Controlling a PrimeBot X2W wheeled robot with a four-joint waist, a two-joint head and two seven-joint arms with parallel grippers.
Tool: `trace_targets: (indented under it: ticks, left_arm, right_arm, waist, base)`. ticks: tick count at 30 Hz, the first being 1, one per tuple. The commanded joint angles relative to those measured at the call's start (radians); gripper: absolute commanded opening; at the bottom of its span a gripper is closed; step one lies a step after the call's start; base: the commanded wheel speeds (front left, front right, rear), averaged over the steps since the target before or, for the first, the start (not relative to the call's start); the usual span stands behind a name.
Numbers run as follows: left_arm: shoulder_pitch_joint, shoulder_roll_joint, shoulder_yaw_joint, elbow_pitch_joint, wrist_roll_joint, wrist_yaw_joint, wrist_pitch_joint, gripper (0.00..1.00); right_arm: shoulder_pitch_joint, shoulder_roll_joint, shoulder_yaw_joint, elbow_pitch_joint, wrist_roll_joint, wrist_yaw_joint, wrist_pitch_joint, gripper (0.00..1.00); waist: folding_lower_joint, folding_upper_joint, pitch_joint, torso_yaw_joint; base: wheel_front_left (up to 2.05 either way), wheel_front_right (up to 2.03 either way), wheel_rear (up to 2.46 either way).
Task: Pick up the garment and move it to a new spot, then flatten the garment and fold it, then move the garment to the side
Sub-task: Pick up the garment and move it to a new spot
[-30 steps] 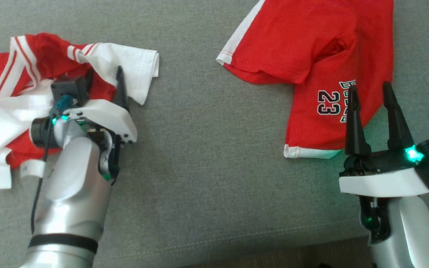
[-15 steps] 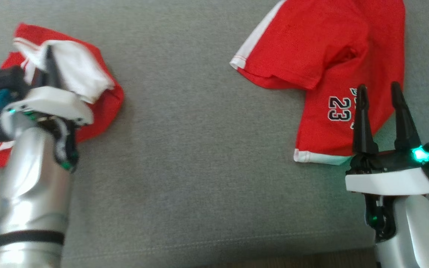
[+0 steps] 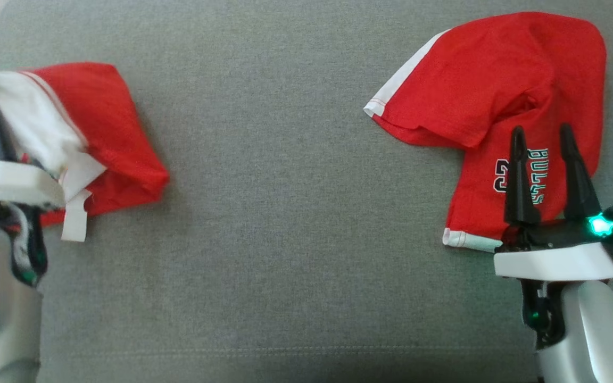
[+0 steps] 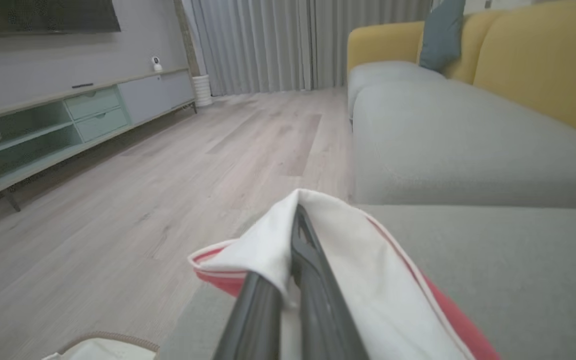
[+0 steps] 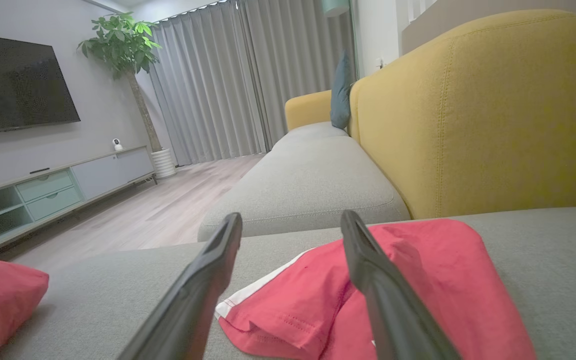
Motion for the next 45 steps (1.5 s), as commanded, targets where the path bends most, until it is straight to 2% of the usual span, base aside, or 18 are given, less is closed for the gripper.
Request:
trace_targets:
  ticks: [1, 5, 11, 12, 13, 21, 27, 36, 40, 45]
  left_arm:
    - [0.005, 0.052, 0.008, -0.035, 0.021, 0.002, 0.027, 0.0]
    - [0.045, 0.065, -0.052, 0.033, 0.066, 0.004, 0.131, 0.0]
    - [0.052, 0.063, -0.059, 0.169, 0.058, 0.009, 0.169, 0.0]
    - [0.051, 0.06, -0.06, 0.185, 0.054, 0.008, 0.168, 0.39]
    - [0.051, 0.059, -0.061, 0.198, 0.053, 0.008, 0.166, 1.0]
    - [0.045, 0.058, -0.044, 0.226, 0.034, 0.026, 0.118, 1.0]
    - [0.07, 0.074, -0.014, 0.167, 0.019, 0.055, 0.079, 1.0]
    - [0.144, 0.081, 0.039, -0.086, 0.007, 0.124, 0.017, 1.0]
    - [0.176, 0.057, 0.039, -0.227, -0.002, 0.131, -0.004, 1.0]
    - [0.205, 0.006, 0.004, -0.353, -0.021, 0.117, -0.017, 1.0]
  right_arm:
    - [-0.003, -0.006, 0.029, -0.03, 0.007, 0.008, -0.006, 1.0]
    - [-0.008, -0.006, 0.035, -0.035, 0.0, 0.008, -0.006, 1.0]
    - [-0.014, -0.006, 0.025, -0.04, -0.003, 0.008, -0.006, 1.0]
    - [-0.012, -0.006, 0.024, -0.04, -0.003, 0.008, -0.006, 1.0]
    - [-0.011, -0.006, 0.023, -0.04, -0.002, 0.008, -0.006, 1.0]
    - [-0.002, -0.006, 0.018, -0.033, 0.003, 0.008, -0.006, 1.0]
    - [0.007, -0.006, 0.018, -0.023, 0.009, 0.008, -0.006, 1.0]
    - [0.032, -0.006, 0.018, -0.01, 0.014, 0.008, -0.006, 1.0]
    - [0.04, -0.006, 0.017, -0.008, 0.014, 0.008, -0.006, 1.0]
    - [0.048, -0.006, 0.013, -0.012, 0.013, 0.008, -0.006, 1.0]
  waist:
    - [0.0001, 0.0, 0.002, -0.004]
    - [0.0001, 0.0, 0.013, -0.03]
    - [0.0001, 0.0, 0.026, -0.06]
    - [0.0001, 0.0, 0.027, -0.061]
    - [0.0001, 0.0, 0.026, -0.062]
    - [0.0001, 0.0, -0.002, -0.045]
    - [0.0001, 0.0, -0.047, -0.023]
    - [0.0001, 0.0, -0.119, 0.002]
    - [0.0001, 0.0, -0.14, 0.005]
    - [0.0001, 0.0, -0.157, -0.001]
  base:
    - [0.0, 0.0, 0.0]
    - [0.0, 0.0, 0.0]
    - [0.0, 0.0, 0.0]
    - [0.0, 0.0, 0.0]
    - [0.0, 0.0, 0.0]
    - [0.0, 0.0, 0.0]
    - [0.0, 0.0, 0.0]
    - [0.0, 0.0, 0.0]
    - [0.0, 0.0, 0.0]
    - [0.0, 0.0, 0.0]
